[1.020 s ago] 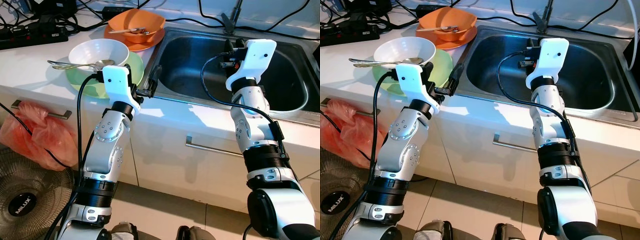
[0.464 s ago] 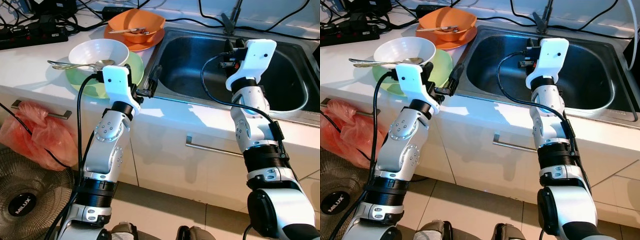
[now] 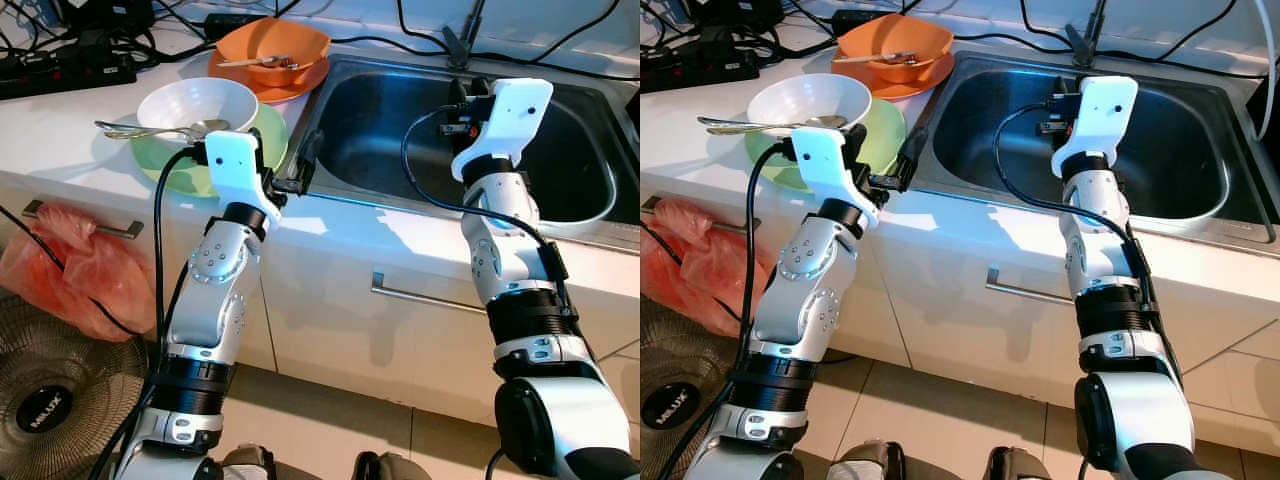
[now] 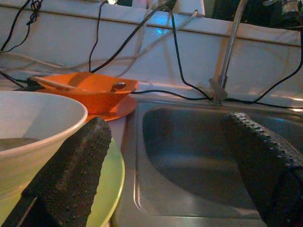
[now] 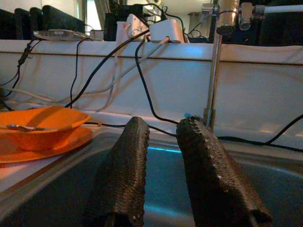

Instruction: Kitchen organization

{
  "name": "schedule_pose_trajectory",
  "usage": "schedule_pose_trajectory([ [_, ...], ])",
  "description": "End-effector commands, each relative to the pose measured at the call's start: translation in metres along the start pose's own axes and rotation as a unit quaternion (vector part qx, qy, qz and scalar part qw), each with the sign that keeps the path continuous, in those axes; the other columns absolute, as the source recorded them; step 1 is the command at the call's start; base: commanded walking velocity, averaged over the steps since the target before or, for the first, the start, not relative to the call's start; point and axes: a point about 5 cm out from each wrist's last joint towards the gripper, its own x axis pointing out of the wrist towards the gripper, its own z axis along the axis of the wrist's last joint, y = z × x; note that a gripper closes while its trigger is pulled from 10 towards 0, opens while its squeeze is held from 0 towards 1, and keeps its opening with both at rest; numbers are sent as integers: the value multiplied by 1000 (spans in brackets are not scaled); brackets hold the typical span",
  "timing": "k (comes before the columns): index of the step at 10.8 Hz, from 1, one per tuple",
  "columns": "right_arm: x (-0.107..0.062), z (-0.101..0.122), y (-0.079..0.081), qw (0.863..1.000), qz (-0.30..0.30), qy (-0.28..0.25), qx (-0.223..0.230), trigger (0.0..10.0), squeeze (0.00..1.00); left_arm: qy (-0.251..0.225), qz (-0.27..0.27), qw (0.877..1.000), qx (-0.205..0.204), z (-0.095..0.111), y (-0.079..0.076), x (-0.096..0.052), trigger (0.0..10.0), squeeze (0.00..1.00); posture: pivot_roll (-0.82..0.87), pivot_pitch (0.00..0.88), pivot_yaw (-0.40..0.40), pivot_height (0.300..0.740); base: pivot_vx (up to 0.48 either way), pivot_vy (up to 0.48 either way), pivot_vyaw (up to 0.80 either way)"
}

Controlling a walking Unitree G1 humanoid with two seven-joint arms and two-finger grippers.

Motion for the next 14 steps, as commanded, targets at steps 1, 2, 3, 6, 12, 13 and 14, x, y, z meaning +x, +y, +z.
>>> schedule_pose_trajectory([
  [1, 0, 3, 0, 1000, -1, -6, -2, 10000, 0, -4, -10, 1000, 2, 2, -3, 0, 10000, 0, 38, 70, -1, 740, 0, 0, 0],
  [2, 0, 3, 0, 1000, -1, -6, -2, 10000, 0, -4, -10, 1000, 2, 2, -3, 0, 10000, 0, 38, 70, -1, 740, 0, 0, 0],
  [3, -3, 1, 1, 1000, 4, 6, 13, 10000, 0, -7, -10, 1000, 5, 3, -3, 0, 10000, 0, 48, 74, -4, 740, 0, 0, 0],
  [6, -8, -4, 3, 999, 8, 15, 35, 10000, 0, -28, 15, 999, 37, 13, 4, 0, 10000, 0, 51, 71, 1, 740, 0, 0, 0],
  [12, -11, -11, 1, 999, 11, 30, 43, 10000, 0, -93, 187, 958, 197, 28, 40, -36, 10000, 0, 76, 77, -12, 740, 0, 0, 0],
  [13, -11, -11, 2, 998, 20, 31, 50, 10000, 0, -89, 214, 952, 200, 26, 49, -41, 10000, 0, 77, 78, -15, 740, 0, 0, 0],
  [14, -12, -10, 5, 997, 37, 23, 58, 10000, 1000, -78, 226, 950, 200, 23, 54, -43, 10000, 0, 75, 80, -18, 740, 0, 0, 0],
])
